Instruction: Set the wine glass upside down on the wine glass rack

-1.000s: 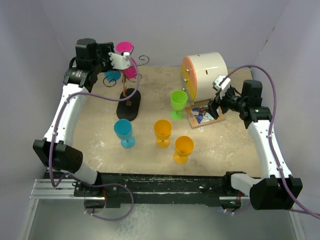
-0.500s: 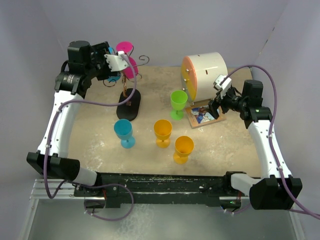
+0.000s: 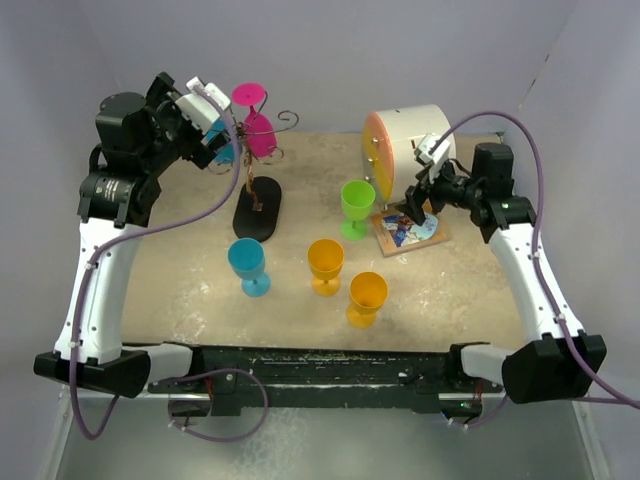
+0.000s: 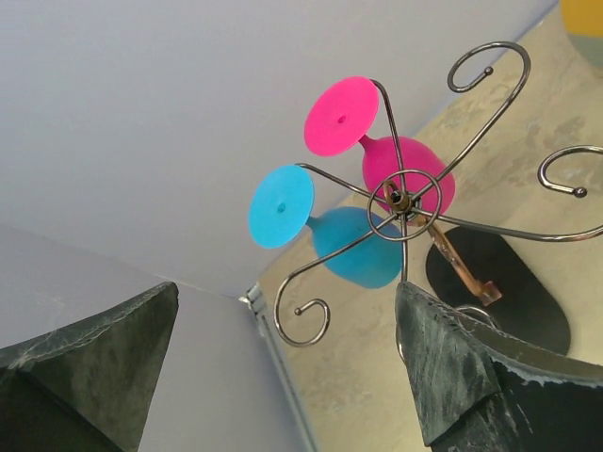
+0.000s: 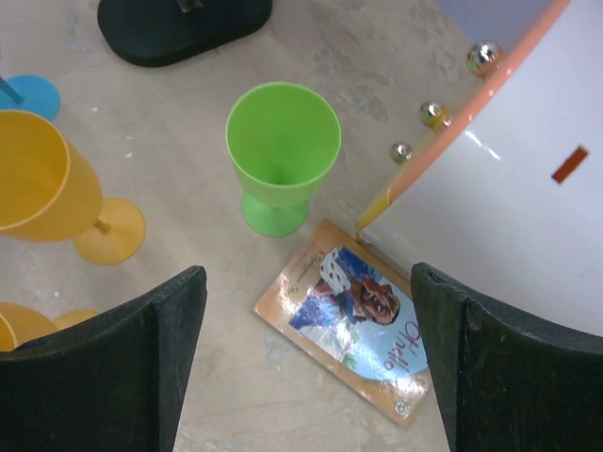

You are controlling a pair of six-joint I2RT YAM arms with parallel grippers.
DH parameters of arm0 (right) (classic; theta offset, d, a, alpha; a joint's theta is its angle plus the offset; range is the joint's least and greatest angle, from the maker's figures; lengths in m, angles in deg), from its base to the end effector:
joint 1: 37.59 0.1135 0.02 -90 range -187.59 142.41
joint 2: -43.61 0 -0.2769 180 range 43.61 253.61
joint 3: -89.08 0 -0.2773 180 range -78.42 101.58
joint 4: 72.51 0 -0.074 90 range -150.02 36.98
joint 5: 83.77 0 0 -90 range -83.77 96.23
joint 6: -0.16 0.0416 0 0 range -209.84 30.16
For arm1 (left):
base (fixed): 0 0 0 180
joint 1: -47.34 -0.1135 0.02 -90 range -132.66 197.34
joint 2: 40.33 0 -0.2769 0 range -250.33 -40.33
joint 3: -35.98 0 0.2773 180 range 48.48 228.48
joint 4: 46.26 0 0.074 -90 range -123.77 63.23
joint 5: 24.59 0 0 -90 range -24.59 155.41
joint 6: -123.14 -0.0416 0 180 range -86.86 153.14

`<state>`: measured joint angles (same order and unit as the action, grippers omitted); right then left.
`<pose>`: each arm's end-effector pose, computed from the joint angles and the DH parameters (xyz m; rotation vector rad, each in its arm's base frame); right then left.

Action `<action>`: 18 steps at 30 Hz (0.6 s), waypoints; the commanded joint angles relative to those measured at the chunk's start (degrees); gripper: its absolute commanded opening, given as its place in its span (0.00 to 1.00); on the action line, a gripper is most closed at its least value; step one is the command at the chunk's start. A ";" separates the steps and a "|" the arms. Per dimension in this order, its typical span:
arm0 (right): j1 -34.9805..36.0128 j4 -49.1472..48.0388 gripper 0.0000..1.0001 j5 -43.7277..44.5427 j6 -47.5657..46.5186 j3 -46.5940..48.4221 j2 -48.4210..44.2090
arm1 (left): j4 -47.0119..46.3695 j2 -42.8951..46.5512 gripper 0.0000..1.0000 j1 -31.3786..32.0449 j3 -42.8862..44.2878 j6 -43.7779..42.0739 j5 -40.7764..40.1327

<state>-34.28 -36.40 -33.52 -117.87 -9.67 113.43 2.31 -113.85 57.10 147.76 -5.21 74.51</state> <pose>0.2906 0.0434 0.3841 -0.9216 1.6821 0.4034 0.2673 -0.0527 0.5301 0.8194 1.5506 0.2256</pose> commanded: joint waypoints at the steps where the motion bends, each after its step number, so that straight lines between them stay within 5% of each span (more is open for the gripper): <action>1: 3.35 -1.05 0.90 1.70 -0.18 5.35 1.98 | -2.68 2.09 0.99 -0.36 -0.78 11.36 -3.74; 18: 20.25 2.38 0.78 25.14 1.81 23.09 22.32 | 0.18 4.38 0.99 -2.29 1.41 15.48 -4.71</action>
<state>-15.77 -35.83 -15.53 -115.97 9.02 132.58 3.05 -111.29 55.50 147.06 8.58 70.05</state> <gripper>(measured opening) 0.787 0.991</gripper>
